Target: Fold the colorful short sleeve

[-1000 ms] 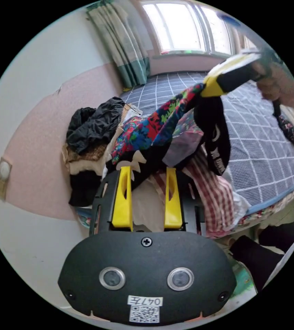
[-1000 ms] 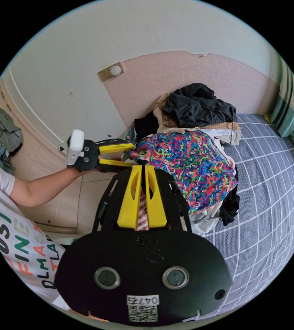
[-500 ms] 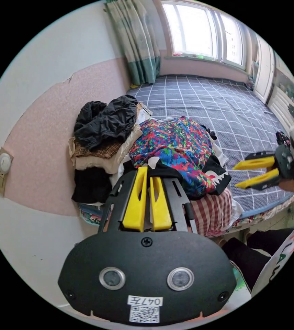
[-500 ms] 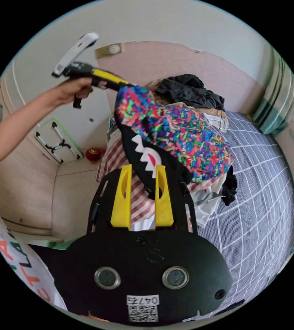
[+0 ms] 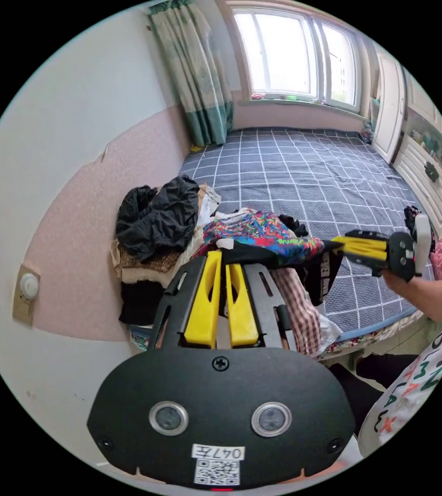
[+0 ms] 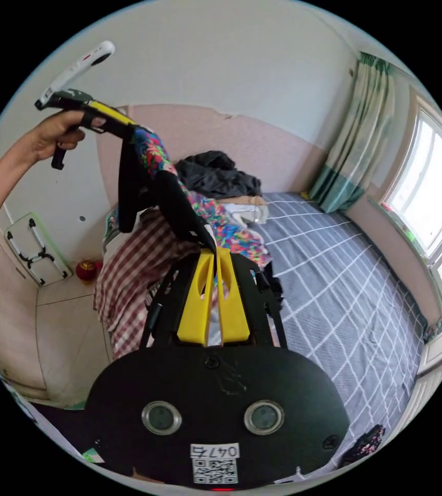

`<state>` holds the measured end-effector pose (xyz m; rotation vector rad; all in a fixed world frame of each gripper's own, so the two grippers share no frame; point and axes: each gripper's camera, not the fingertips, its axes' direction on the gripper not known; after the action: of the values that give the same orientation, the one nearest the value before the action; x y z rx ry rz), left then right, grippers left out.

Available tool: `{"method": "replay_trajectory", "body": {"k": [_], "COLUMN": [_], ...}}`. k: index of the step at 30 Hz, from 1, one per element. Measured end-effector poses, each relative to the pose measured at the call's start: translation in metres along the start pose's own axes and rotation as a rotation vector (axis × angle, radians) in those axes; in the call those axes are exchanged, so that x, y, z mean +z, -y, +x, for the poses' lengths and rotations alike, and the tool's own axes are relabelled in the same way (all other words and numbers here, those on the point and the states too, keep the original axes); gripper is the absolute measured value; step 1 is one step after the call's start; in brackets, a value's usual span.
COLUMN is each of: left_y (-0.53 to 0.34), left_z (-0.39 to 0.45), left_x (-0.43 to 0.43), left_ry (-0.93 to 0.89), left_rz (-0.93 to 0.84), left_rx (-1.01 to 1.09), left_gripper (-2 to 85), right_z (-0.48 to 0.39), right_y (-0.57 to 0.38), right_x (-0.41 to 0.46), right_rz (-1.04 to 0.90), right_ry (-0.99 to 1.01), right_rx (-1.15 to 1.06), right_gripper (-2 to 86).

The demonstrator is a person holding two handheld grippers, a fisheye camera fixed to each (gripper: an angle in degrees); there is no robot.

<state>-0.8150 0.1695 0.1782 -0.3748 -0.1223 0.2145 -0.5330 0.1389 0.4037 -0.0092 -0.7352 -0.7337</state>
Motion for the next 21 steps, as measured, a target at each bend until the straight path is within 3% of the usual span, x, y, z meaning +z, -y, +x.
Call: {"method": "replay_trajectory", "body": {"k": [11,21], "left_y": [0.112,0.151], "left_z": [0.218,0.410], "left_x": [-0.062,-0.026], "left_ry": [-0.015,-0.185], "left_rz": [0.101,-0.167], "left_rx": [0.132,0.169], "left_gripper": [-0.7,-0.7], "right_z": [0.124,0.151], "right_y": [-0.093,-0.245], "right_x": [-0.229,-0.348], "right_rz": [-0.061,-0.329], "right_ry": [-0.135,-0.081], "right_rx": [0.000,-0.014], "right_gripper": [-0.4,-0.4]}}
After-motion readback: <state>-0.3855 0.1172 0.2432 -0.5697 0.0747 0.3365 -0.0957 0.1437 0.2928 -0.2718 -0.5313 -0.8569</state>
